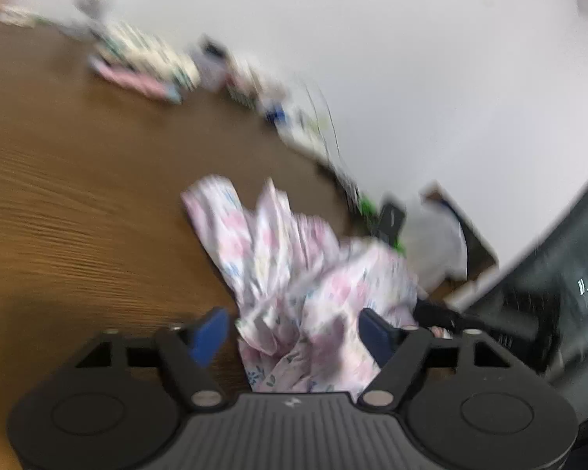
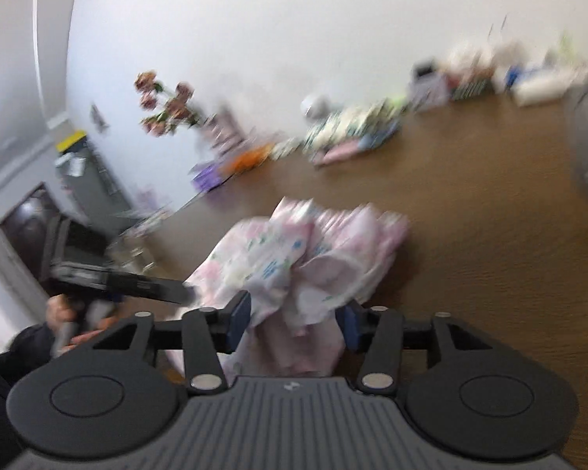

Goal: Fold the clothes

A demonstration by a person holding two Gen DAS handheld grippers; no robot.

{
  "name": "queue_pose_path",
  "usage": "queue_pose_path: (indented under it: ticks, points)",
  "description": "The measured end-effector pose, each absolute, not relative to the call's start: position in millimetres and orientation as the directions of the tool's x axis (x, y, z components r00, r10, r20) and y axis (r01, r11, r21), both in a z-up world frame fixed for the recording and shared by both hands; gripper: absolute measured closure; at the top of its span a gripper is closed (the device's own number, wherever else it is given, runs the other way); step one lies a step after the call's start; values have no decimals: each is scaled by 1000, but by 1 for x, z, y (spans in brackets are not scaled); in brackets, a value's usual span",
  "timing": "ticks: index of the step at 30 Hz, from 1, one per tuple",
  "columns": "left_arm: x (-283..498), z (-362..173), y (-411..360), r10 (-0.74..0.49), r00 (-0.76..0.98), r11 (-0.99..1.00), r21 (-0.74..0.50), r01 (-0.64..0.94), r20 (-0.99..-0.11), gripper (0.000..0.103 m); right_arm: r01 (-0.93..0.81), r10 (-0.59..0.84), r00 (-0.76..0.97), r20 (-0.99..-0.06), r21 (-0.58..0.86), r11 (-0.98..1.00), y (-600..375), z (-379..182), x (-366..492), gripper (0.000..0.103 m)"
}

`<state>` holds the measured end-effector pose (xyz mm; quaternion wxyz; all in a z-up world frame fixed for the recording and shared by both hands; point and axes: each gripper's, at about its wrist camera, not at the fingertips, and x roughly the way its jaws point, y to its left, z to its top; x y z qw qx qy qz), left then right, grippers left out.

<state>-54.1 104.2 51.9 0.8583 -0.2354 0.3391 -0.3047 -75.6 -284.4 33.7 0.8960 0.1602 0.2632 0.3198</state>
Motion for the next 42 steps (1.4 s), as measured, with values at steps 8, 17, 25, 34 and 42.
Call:
queue_pose_path:
  ticks: [8, 17, 25, 34, 42]
  points:
    - [-103, 51, 59, -626, 661, 775, -420, 472, -414, 18, -573, 651, 704, -283, 314, 757, -244, 38, -77, 33]
    - [-93, 15, 58, -633, 635, 745, -573, 342, -443, 85, -372, 766, 569, -300, 737, 565, -249, -18, -41, 91]
    - [-87, 5, 55, -656, 606, 723, -604, 335, -450, 74, -205, 764, 547, -342, 831, 518, -254, -35, -40, 93]
    - [-98, 6, 53, -625, 660, 741, -584, 333, -417, 86, -259, 681, 604, -413, 707, 658, -242, -30, -55, 91]
    - [-129, 33, 55, -553, 712, 818, -445, 364, -433, 34, -237, 675, 619, -401, 724, 648, -241, -34, -56, 91]
